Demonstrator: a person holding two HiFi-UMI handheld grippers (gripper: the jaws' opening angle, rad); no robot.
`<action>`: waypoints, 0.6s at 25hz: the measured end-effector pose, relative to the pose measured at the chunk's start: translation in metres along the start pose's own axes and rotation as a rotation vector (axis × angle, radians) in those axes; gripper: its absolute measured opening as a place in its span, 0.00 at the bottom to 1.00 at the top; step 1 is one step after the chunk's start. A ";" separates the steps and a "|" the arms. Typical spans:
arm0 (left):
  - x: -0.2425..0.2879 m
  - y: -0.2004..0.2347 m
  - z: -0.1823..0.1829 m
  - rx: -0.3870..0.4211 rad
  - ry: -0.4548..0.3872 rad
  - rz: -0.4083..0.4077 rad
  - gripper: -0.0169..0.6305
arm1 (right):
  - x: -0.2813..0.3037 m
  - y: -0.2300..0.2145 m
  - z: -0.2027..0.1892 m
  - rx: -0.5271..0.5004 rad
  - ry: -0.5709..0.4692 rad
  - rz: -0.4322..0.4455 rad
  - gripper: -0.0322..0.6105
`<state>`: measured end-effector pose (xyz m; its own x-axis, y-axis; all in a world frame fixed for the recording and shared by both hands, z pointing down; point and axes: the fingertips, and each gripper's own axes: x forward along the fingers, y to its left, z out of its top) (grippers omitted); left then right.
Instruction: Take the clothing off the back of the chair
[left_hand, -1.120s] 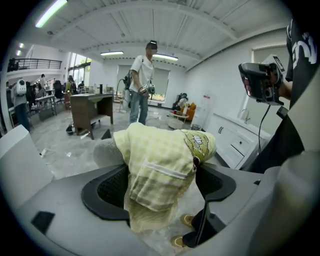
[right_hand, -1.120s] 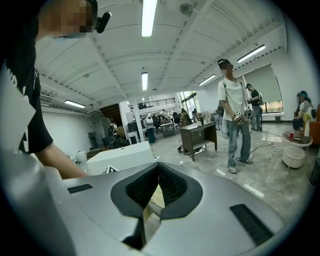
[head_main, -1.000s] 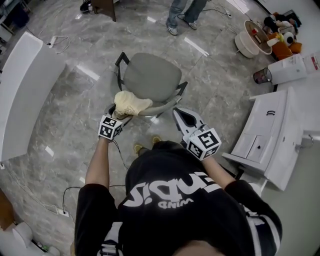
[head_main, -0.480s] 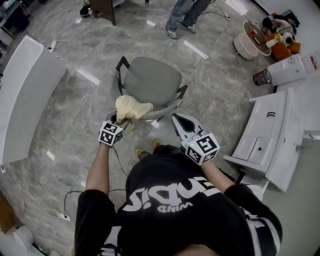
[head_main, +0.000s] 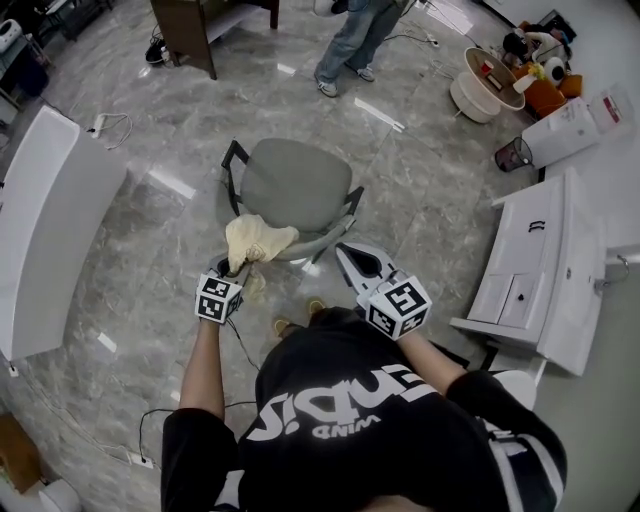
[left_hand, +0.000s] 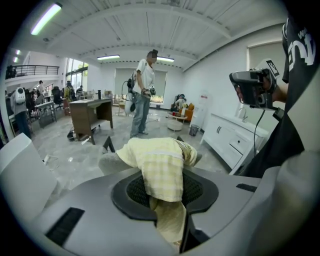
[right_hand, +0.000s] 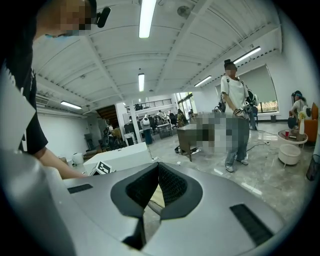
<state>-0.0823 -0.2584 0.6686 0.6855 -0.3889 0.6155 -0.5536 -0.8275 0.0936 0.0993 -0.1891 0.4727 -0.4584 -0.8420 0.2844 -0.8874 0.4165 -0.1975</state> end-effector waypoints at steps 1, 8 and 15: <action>-0.003 -0.001 0.004 0.000 -0.010 0.004 0.20 | -0.001 0.000 0.000 0.001 -0.002 -0.002 0.07; -0.030 -0.012 0.052 -0.004 -0.154 0.052 0.20 | -0.008 -0.004 -0.002 0.010 -0.013 -0.003 0.07; -0.062 -0.017 0.119 0.018 -0.285 0.118 0.20 | -0.013 -0.005 -0.002 0.015 -0.028 0.003 0.07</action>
<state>-0.0585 -0.2683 0.5354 0.7235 -0.5786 0.3766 -0.6305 -0.7759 0.0191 0.1095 -0.1799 0.4725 -0.4592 -0.8502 0.2575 -0.8852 0.4137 -0.2125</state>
